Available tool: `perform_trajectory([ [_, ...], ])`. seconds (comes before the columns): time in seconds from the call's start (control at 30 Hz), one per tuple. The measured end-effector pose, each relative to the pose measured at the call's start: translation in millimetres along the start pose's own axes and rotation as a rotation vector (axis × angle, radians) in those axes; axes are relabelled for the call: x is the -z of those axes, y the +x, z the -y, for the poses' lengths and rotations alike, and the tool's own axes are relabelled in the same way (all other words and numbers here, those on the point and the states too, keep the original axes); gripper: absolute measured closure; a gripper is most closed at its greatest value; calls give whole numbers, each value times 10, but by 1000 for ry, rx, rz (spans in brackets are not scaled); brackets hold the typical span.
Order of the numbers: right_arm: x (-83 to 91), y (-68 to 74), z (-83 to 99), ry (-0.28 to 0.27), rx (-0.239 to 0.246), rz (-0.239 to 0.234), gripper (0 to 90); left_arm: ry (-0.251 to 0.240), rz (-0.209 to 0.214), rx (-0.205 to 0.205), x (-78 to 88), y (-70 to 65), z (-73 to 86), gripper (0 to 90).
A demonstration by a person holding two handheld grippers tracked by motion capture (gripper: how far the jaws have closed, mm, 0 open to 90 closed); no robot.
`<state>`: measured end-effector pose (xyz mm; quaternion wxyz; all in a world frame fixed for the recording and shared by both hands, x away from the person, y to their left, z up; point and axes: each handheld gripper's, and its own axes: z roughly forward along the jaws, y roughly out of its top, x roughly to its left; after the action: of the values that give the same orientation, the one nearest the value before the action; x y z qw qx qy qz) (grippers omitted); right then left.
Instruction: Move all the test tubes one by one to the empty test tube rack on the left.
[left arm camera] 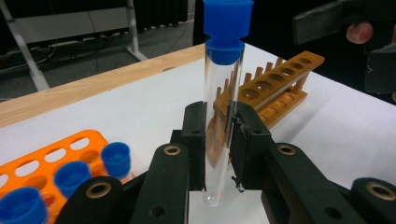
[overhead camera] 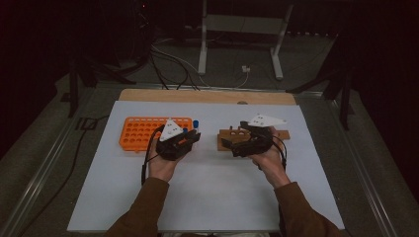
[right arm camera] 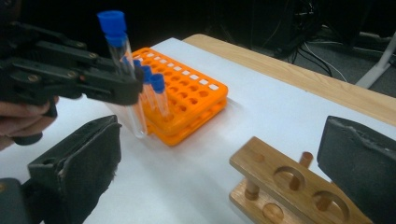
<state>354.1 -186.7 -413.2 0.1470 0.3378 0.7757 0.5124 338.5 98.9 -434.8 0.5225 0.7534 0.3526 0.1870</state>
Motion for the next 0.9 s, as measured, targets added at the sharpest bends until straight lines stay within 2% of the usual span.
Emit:
perform_trajectory([
  [0.47, 138, -165, 110, -5, -25, 38, 0, -13, -32, 28, 150, 160, 42, 781],
  [0.9, 223, -272, 247, -2, -49, 58, 0, -26, -95, 44, 339, 347, 86, 781],
])
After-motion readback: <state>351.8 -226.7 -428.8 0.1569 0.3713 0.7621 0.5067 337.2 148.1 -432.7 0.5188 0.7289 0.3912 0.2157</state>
